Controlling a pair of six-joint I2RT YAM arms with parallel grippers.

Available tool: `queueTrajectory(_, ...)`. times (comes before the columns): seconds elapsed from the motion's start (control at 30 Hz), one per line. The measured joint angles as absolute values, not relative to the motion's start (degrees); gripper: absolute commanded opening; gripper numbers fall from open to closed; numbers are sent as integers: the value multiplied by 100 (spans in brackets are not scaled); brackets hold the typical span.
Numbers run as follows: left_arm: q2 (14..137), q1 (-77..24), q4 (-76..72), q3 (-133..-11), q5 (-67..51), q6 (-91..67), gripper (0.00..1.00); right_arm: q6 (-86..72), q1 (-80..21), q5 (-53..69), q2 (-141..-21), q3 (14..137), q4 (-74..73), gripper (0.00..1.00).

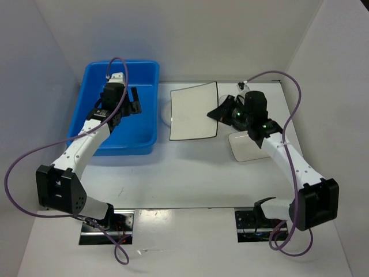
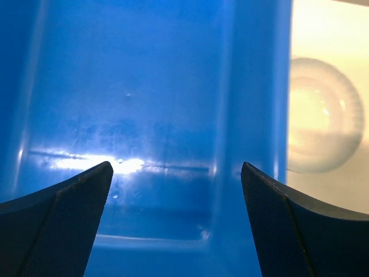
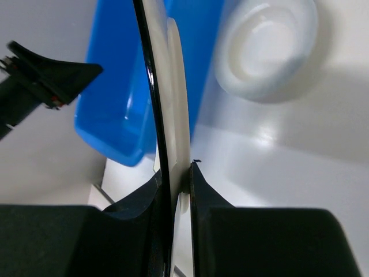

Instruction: Place the mixed dishes into the plastic bin

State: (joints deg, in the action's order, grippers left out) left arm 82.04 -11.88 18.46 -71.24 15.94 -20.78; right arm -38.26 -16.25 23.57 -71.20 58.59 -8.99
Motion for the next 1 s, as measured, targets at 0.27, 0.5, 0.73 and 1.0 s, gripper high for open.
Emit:
queueTrajectory(0.27, 8121, -1111, 1538, -7070, -220, -2248, 98, -3802, -1841, 2644, -7977, 6991, -720, 0)
queueTrajectory(0.5, 7559, -965, 545, -6490, -2464, -3046, 92, -3813, -1942, 3094, -8152, 7214, -725, 0)
queueTrajectory(0.73, 7264, -965, -508, -5852, -3581, -3780, 82, -3868, -1949, 3465, -8178, 7341, -740, 0)
queueTrajectory(1.0, 7133, -958, -611, -5671, -3841, -3874, 79, -3835, -1951, 3583, -8191, 7596, -1022, 0)
